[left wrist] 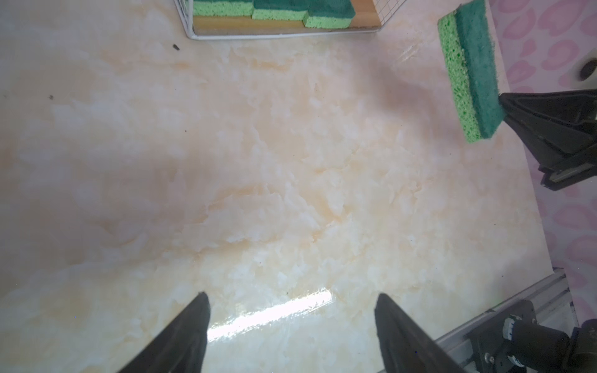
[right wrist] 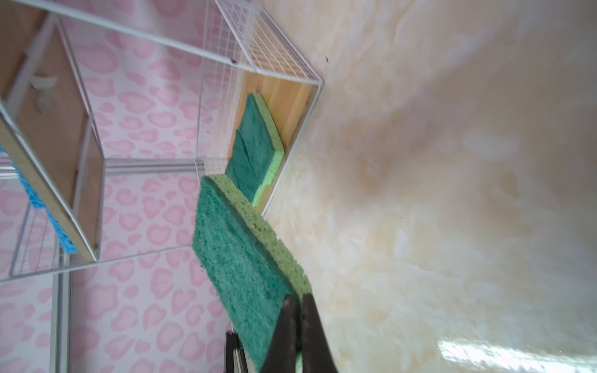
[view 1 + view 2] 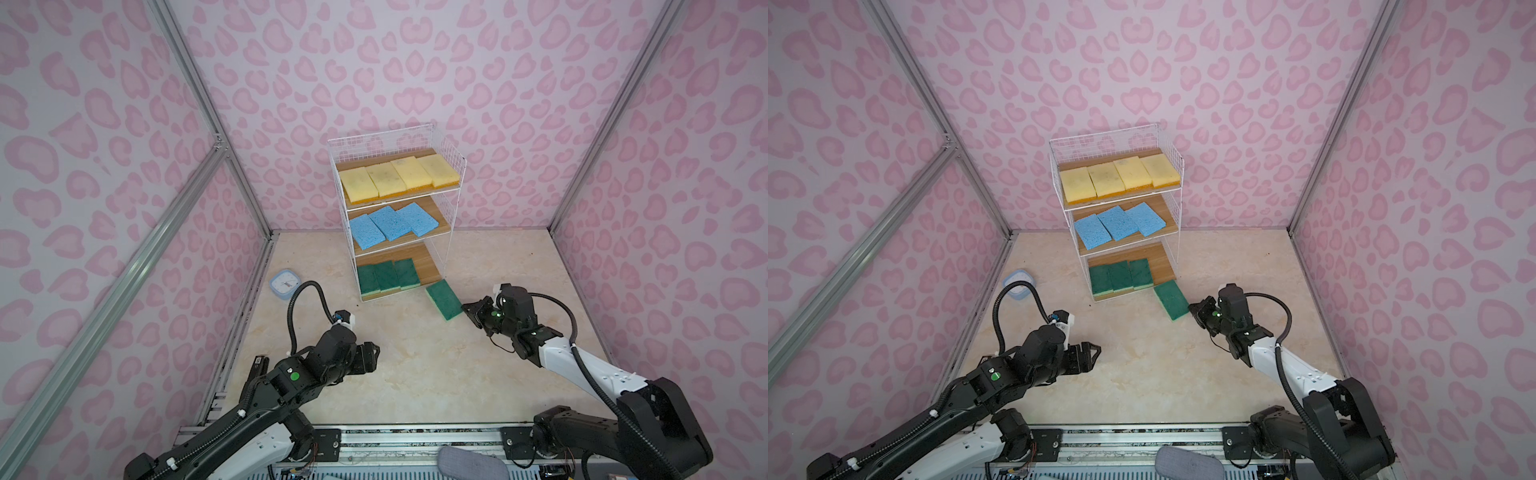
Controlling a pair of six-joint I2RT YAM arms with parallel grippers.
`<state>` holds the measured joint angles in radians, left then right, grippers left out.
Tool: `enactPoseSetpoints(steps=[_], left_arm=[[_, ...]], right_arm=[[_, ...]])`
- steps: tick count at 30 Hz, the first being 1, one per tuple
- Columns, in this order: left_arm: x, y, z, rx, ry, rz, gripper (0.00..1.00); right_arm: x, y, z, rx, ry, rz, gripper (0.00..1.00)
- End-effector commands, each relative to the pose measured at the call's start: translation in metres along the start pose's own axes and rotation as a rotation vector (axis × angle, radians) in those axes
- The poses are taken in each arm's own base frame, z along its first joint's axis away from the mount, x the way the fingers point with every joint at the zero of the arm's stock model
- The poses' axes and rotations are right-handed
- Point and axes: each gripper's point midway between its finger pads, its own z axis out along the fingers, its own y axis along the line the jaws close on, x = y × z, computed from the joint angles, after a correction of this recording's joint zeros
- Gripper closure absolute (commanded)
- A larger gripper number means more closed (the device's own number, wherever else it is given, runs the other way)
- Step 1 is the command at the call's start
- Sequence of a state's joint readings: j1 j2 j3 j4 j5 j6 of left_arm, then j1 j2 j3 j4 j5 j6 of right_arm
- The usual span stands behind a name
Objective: Arrange cleaning sponges on a shelf
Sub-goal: Pick up the cleaning sponge at the center of the table, then place the cleaning sponge at the shelf.
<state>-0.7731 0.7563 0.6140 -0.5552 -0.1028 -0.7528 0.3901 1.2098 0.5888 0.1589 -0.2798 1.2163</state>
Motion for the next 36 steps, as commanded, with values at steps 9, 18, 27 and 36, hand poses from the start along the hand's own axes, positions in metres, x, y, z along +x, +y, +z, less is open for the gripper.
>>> enactPoseSetpoints(steps=[9, 18, 27, 36], left_arm=[[-0.020, 0.000, -0.024, -0.012, 0.027, 0.041, 0.17], [-0.026, 0.000, -0.030, 0.000, 0.027, 0.024, 0.17], [-0.020, 0.005, -0.024, -0.009, 0.050, 0.020, 0.17], [-0.022, 0.006, -0.022, -0.023, 0.061, 0.019, 0.17]], right_arm=[[-0.041, 0.056, 0.027, 0.145, -0.503, -0.116, 1.00], [-0.052, 0.059, 0.060, 0.186, -0.607, -0.157, 1.00], [-0.045, 0.057, 0.104, 0.185, -0.576, -0.264, 1.00], [-0.051, 0.051, 0.129, 0.248, -0.559, -0.319, 1.00]])
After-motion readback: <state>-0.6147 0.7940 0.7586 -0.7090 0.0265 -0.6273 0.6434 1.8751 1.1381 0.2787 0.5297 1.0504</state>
